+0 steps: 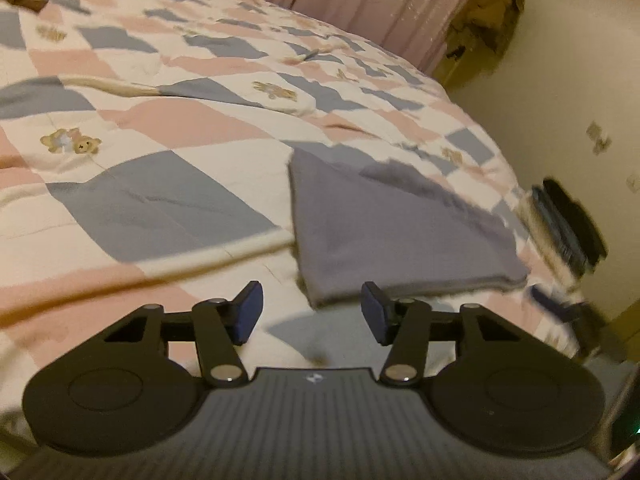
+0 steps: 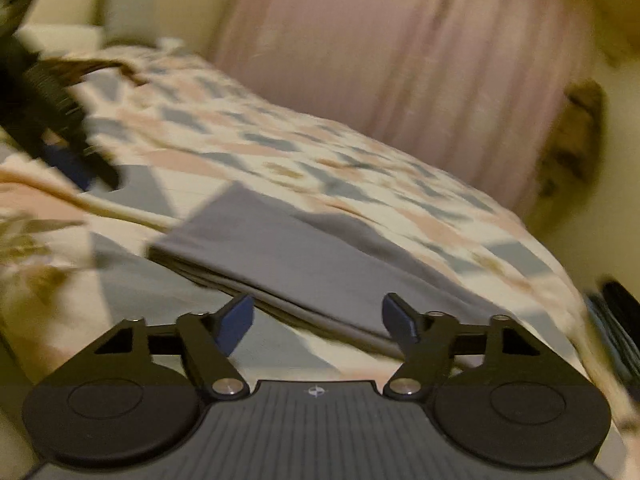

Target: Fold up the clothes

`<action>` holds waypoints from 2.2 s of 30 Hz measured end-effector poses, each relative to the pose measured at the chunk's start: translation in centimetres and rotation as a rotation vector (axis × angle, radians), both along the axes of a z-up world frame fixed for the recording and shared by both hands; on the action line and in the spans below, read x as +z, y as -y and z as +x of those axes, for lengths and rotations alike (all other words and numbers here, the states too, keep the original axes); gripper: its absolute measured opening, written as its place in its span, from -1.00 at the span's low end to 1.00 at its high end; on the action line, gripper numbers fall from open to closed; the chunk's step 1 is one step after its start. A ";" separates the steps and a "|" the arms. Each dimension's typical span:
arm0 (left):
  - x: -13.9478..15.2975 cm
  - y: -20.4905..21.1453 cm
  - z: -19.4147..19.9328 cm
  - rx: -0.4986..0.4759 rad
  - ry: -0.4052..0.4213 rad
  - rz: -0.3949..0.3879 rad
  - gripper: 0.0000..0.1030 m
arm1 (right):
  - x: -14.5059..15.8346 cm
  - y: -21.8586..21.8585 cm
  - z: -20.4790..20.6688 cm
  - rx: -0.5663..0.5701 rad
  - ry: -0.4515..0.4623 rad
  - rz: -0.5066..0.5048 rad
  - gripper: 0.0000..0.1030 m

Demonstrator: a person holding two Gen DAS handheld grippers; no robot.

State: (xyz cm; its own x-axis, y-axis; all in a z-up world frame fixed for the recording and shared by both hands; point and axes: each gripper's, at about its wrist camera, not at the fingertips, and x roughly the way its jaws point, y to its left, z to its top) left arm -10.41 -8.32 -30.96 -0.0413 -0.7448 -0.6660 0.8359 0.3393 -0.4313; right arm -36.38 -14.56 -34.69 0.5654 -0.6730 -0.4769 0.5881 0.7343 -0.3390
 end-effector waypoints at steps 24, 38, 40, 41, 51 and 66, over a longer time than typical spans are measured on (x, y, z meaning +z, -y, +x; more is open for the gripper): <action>-5.0 14.7 9.0 -0.124 -0.310 0.057 -0.03 | -8.4 -3.5 14.7 0.060 -0.349 -0.216 -0.07; -9.0 18.2 10.6 -0.027 -0.470 0.054 -0.74 | -8.4 -2.0 13.5 0.105 -0.289 -0.292 -0.71; -8.1 18.0 10.2 -0.008 -0.454 0.041 -0.76 | -6.9 -1.2 12.5 0.105 -0.221 -0.258 -0.73; -7.4 17.9 9.9 0.001 -0.433 0.035 -0.77 | -5.6 -0.7 11.6 0.093 -0.171 -0.211 -0.73; 1.8 20.9 1.9 -0.012 -0.329 -0.079 -0.72 | 3.4 13.0 -2.5 -0.084 0.414 0.465 -0.75; -2.0 24.9 -10.8 -0.214 -0.163 -0.031 -0.44 | -0.3 24.5 -19.5 -0.396 0.682 0.626 -0.75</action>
